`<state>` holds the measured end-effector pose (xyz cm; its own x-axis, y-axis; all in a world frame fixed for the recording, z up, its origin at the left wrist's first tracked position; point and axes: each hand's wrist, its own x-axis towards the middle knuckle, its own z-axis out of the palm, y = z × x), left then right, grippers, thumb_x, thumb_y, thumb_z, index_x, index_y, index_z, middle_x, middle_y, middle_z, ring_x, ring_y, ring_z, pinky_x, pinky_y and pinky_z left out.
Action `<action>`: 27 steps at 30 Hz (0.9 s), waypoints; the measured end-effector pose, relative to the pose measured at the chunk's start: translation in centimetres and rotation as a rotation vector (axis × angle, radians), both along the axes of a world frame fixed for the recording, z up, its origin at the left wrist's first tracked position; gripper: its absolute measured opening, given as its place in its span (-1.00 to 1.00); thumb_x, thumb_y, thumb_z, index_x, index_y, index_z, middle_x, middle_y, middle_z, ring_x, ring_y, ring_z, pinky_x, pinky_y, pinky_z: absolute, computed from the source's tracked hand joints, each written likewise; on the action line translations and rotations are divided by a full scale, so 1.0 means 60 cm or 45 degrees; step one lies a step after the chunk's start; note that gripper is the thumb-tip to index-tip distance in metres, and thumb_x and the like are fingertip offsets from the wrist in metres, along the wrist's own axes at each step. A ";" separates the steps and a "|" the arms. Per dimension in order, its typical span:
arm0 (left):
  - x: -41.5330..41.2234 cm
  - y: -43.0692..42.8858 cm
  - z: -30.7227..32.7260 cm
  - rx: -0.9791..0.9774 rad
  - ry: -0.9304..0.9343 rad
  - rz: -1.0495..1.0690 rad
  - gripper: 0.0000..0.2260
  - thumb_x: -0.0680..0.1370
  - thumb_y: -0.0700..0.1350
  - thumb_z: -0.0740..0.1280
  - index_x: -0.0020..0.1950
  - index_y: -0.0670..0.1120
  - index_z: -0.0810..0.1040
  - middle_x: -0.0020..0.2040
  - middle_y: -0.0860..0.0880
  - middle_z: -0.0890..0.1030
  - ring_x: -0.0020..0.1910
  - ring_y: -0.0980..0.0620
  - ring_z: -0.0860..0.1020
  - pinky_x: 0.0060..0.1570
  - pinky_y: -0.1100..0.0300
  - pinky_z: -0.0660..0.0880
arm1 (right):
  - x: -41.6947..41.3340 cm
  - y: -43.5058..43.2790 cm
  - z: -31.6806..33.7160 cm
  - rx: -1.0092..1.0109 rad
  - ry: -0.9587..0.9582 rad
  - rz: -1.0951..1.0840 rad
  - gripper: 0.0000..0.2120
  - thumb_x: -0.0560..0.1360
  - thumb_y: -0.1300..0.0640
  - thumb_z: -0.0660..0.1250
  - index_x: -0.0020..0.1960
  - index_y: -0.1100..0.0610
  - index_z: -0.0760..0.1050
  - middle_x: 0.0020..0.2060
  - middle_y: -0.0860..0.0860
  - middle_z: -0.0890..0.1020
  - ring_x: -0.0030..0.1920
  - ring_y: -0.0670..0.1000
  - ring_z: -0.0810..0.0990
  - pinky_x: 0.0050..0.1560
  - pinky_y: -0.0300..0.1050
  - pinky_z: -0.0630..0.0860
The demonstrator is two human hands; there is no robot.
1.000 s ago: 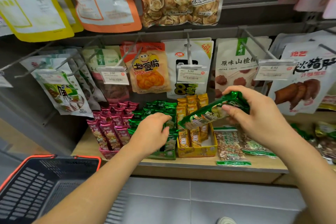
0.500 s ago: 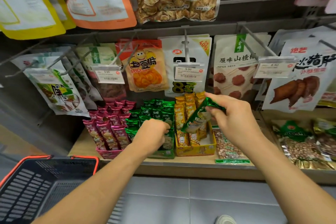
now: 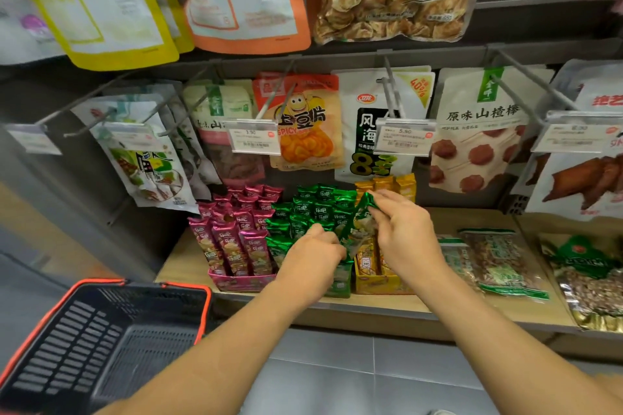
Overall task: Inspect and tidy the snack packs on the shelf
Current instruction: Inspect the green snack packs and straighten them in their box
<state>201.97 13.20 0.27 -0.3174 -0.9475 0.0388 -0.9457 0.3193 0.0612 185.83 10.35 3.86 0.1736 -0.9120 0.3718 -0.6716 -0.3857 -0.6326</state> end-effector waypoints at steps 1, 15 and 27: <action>0.005 -0.001 0.000 -0.004 -0.002 0.005 -0.68 0.53 -0.31 0.24 0.20 -0.05 0.60 0.08 -0.02 0.56 0.10 -0.07 0.38 0.11 0.09 0.41 | 0.004 -0.003 -0.005 0.045 0.045 0.008 -0.69 0.57 0.33 0.26 0.30 0.27 0.52 0.31 0.16 0.52 0.27 0.10 0.52 0.29 -0.30 0.26; 0.030 0.001 -0.005 -0.005 0.083 -0.056 -0.70 0.58 -0.27 0.22 0.23 -0.03 0.59 0.07 0.00 0.60 0.01 -0.03 0.35 0.05 0.12 0.37 | 0.050 -0.012 -0.050 0.020 -0.049 -0.078 -0.83 0.50 0.34 0.36 0.07 0.25 0.64 0.05 0.13 0.67 0.08 0.13 0.62 0.13 -0.17 0.41; 0.027 -0.009 -0.001 0.026 0.507 0.080 -0.65 0.57 -0.22 0.27 0.35 -0.04 0.40 0.18 -0.08 0.56 0.10 -0.12 0.55 0.10 -0.03 0.50 | 0.028 -0.046 -0.075 0.556 0.620 0.448 -0.45 0.57 0.33 0.13 0.52 0.01 0.25 0.49 0.03 0.33 0.46 0.07 0.31 0.43 0.01 0.30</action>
<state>203.57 12.66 0.24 -0.2225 -0.9665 0.1281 -0.8643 0.2564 0.4328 187.51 7.60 -0.63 0.5352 -0.8192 -0.2060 -0.7986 -0.4112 -0.4395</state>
